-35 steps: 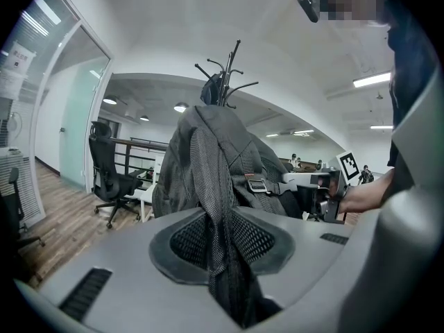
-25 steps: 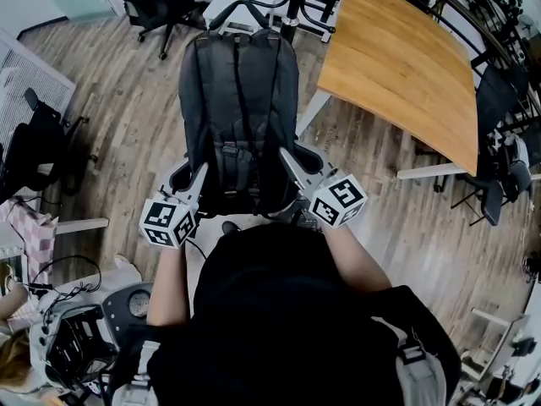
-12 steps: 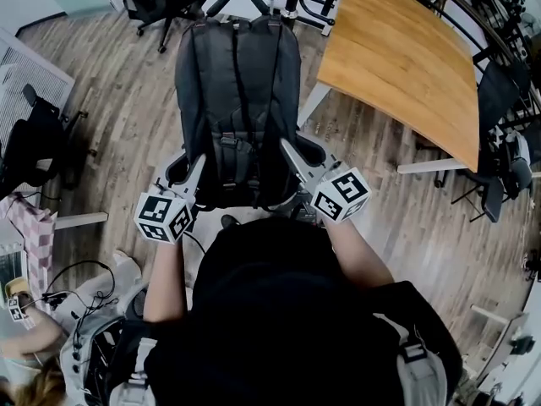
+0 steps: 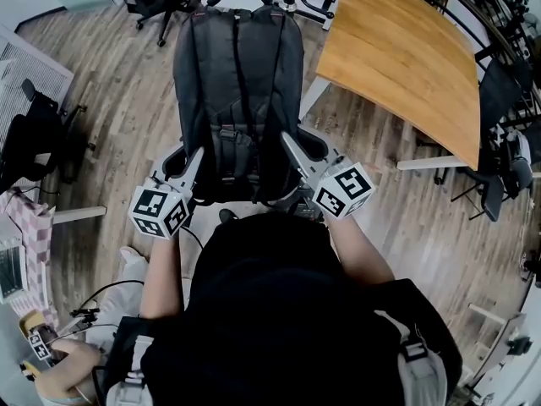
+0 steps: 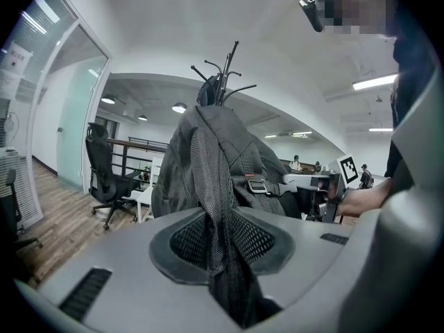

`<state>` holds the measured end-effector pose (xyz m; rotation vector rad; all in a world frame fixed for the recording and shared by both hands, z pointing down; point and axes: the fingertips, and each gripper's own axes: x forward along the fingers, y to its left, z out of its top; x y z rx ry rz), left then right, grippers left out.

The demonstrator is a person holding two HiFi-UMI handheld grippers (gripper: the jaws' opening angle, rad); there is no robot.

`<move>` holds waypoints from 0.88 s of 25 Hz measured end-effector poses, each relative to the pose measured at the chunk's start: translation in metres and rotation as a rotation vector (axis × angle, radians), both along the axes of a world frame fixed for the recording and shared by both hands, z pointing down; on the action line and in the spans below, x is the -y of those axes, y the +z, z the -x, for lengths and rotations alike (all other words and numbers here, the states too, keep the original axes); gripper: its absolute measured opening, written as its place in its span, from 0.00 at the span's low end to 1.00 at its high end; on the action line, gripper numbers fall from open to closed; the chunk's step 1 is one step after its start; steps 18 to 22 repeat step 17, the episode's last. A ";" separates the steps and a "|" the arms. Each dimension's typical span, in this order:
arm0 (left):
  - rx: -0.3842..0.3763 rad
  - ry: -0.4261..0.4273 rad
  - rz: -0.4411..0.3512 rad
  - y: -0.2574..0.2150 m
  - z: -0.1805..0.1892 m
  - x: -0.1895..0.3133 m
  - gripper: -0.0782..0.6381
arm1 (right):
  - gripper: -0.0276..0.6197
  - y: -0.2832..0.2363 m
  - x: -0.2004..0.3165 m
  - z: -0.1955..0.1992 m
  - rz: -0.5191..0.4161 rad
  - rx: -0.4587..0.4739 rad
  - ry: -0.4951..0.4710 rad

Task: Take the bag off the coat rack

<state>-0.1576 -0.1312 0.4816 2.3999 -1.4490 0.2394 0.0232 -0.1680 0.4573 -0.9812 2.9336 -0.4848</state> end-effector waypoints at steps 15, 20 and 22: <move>-0.056 -0.032 0.007 -0.006 -0.002 -0.005 0.25 | 0.17 -0.008 0.000 -0.002 -0.023 0.018 -0.031; -0.080 -0.035 0.008 -0.008 -0.002 -0.005 0.25 | 0.17 -0.011 0.000 -0.001 -0.027 0.023 -0.035; -0.080 -0.035 0.008 -0.008 -0.002 -0.005 0.25 | 0.17 -0.011 0.000 -0.001 -0.027 0.023 -0.035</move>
